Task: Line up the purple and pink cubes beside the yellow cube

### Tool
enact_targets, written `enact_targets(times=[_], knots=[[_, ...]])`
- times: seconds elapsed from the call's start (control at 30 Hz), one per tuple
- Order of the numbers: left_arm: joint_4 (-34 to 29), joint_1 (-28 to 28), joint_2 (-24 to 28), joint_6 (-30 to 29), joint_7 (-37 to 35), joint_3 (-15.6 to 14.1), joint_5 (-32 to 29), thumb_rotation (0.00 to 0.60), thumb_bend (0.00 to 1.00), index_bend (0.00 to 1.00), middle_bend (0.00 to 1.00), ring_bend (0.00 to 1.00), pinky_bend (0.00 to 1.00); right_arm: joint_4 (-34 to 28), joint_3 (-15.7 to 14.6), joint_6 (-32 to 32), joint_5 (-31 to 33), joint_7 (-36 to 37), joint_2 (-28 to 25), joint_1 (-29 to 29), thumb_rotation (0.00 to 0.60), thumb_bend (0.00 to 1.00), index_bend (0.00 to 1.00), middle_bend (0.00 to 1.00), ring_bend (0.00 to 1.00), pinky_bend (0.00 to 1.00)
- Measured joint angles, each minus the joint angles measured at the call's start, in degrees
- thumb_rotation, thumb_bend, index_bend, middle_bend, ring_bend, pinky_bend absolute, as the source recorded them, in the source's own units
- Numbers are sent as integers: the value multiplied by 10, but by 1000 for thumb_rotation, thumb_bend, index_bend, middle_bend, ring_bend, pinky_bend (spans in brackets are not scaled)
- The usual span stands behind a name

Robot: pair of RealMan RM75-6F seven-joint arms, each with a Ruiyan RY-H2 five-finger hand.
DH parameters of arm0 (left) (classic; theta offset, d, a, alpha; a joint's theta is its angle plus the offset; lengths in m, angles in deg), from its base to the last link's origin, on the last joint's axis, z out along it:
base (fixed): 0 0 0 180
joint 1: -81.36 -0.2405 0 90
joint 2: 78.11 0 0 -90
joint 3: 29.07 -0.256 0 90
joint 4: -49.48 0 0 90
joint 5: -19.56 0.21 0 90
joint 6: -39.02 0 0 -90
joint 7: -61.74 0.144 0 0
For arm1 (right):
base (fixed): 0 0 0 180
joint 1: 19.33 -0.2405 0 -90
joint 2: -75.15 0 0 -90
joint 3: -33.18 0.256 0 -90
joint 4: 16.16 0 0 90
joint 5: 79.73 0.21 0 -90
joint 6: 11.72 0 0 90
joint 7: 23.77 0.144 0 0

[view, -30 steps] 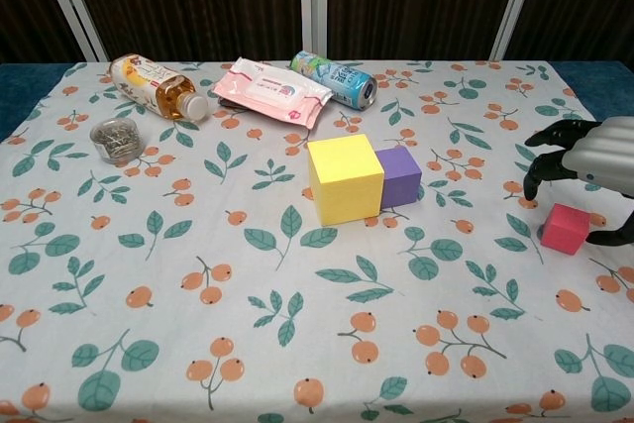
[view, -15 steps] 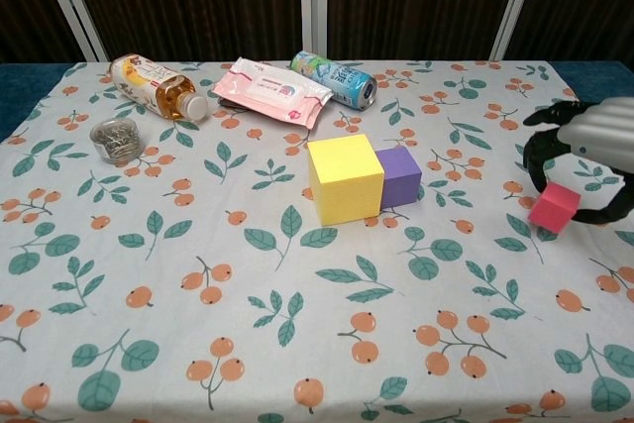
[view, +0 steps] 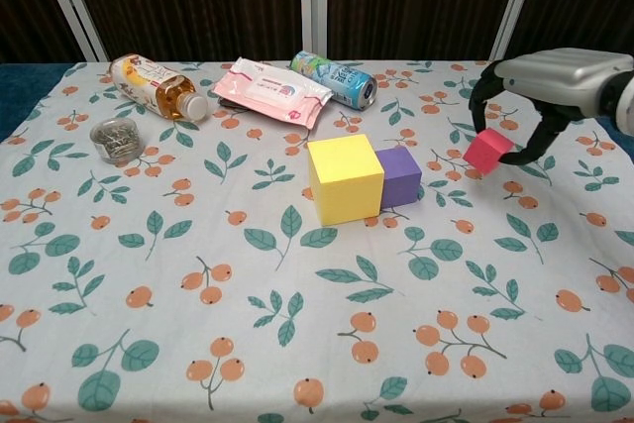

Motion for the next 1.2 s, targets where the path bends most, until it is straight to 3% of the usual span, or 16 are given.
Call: enact_targets(times=[0.23, 0.47, 1.2], knots=[[13, 2, -5, 5, -11, 1, -2, 600, 0, 221, 222, 117, 184, 9, 19, 4, 113, -83, 58, -48, 600, 192, 514, 192, 0, 0], [27, 2, -9, 9, -22, 1, -7, 600, 0, 221, 222, 117, 184, 41, 21, 16, 175, -127, 100, -81, 600, 191, 475, 184, 0, 0], [34, 1, -13, 11, -29, 0, -7, 600, 0, 221, 222, 117, 183, 21, 6, 31, 200, -132, 105, -100, 600, 176, 300, 164, 0, 0]])
